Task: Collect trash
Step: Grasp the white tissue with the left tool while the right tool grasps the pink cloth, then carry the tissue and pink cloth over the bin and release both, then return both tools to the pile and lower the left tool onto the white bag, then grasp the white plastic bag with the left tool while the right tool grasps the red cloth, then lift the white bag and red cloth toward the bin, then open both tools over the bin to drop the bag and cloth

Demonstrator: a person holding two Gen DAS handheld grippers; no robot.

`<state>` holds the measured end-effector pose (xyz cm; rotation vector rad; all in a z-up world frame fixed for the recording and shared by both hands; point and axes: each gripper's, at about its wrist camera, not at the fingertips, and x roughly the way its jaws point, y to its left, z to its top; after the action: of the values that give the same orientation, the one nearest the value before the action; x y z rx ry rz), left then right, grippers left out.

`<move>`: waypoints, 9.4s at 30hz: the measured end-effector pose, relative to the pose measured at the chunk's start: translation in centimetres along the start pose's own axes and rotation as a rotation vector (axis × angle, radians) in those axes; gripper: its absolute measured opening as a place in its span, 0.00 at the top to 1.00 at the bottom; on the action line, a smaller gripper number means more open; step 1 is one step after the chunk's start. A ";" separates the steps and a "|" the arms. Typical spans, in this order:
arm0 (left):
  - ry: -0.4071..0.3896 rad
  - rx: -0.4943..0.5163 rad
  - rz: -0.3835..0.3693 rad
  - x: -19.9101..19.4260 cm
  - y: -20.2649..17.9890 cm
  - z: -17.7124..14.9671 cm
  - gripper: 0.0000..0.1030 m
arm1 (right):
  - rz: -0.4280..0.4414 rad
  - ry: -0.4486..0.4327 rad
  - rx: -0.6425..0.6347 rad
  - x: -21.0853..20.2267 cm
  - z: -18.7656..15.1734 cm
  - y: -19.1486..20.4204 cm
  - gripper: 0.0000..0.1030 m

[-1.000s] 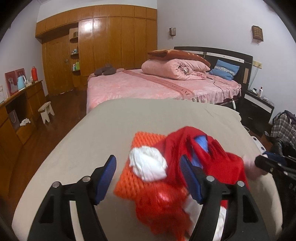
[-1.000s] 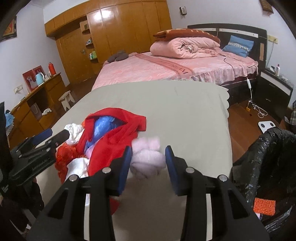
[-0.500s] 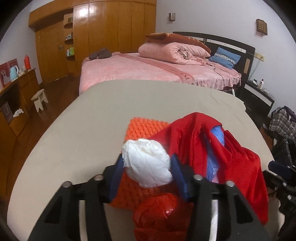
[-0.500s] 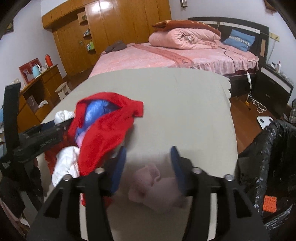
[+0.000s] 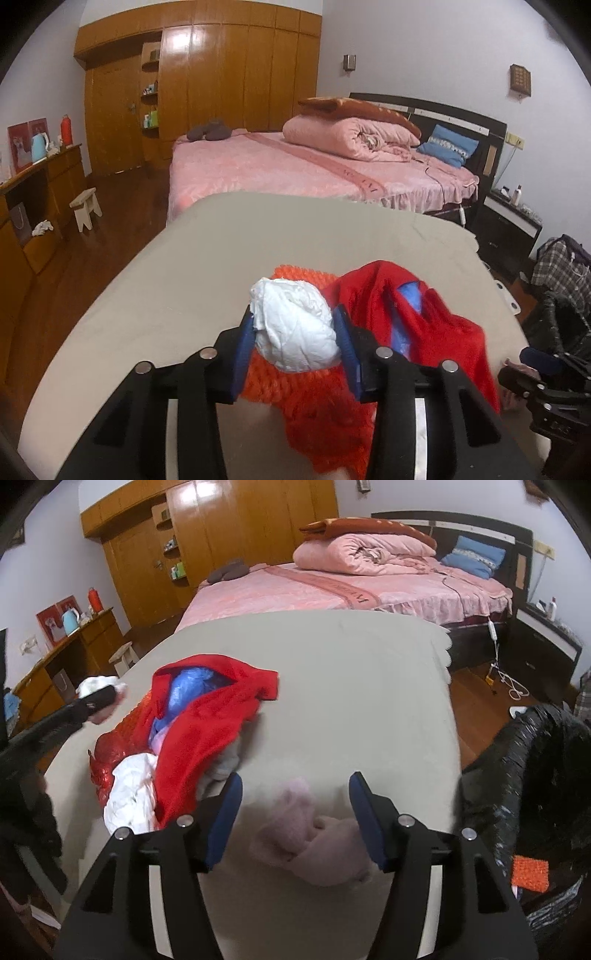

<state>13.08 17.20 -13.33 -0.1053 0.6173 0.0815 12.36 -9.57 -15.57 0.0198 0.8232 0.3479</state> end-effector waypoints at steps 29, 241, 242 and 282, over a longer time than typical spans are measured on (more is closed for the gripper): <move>0.019 0.111 -0.088 -3.6 -4.8 -3.3 0.59 | -0.002 0.031 -0.122 -0.9 -2.2 0.1 0.56; -0.077 0.066 -0.119 -7.0 -3.8 -0.7 0.82 | 0.173 -0.139 -0.047 -6.0 5.0 2.5 0.98; -0.080 0.069 -0.125 -7.1 -4.1 -0.5 0.82 | 0.170 -0.147 -0.042 -6.4 5.1 2.2 0.98; -0.050 0.281 -0.629 -7.3 -30.2 0.5 0.82 | -0.258 -0.228 0.171 -18.1 -2.0 -18.3 0.94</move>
<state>10.69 -12.96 -6.41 -0.0216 0.5176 -0.6074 4.92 -32.67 -6.77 0.1102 0.6183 0.0297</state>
